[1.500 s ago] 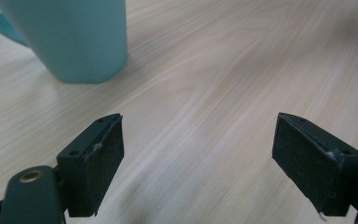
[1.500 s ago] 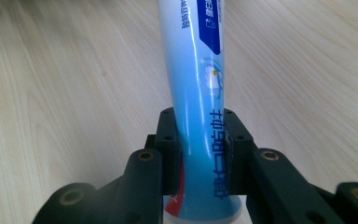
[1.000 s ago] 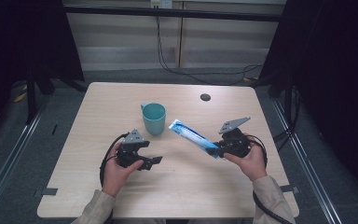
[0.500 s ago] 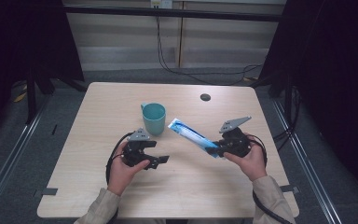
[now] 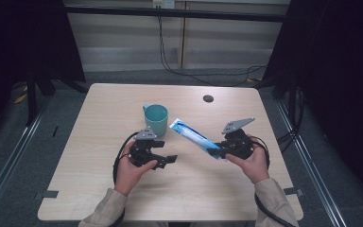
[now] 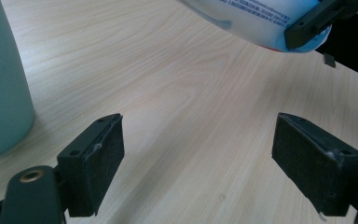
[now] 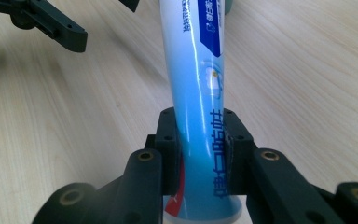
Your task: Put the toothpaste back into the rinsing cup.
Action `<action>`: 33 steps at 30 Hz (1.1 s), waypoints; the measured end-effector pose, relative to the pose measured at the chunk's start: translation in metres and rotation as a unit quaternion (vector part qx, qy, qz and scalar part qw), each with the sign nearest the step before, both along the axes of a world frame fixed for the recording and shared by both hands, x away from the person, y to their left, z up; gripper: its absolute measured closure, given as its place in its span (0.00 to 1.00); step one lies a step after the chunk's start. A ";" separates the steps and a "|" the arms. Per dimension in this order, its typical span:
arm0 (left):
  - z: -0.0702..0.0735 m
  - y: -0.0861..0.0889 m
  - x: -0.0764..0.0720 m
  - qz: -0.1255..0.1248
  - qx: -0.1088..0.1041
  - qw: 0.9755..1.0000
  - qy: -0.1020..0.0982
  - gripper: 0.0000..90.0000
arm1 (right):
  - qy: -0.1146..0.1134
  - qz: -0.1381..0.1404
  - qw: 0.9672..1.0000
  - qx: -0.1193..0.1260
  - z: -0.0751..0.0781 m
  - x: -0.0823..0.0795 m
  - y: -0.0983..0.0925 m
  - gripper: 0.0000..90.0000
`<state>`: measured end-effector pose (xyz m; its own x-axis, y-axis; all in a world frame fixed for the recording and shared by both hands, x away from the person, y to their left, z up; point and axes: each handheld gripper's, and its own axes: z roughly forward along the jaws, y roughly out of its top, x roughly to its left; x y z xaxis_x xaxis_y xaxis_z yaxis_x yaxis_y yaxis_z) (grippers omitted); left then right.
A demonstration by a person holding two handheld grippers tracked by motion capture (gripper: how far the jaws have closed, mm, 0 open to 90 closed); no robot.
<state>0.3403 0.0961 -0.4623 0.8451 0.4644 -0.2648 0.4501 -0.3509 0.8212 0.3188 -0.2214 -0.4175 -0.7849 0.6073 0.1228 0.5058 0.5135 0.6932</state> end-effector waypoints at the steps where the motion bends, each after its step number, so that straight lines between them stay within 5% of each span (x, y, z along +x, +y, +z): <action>1: 0.001 -0.001 0.000 0.000 0.000 1.000 -0.001 0.19 | 0.001 0.001 1.000 0.002 0.000 0.000 0.001 0.81; 33: 0.014 -0.018 0.004 0.008 -0.036 0.999 0.006 0.19 | -0.005 0.017 1.000 0.007 -0.002 -0.001 0.029 0.81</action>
<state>0.3439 0.0779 -0.4485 0.8345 0.4572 -0.3076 0.4648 -0.2844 0.8385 0.3175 -0.1922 -0.4195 -0.8065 0.5786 0.1220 0.4806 0.5212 0.7052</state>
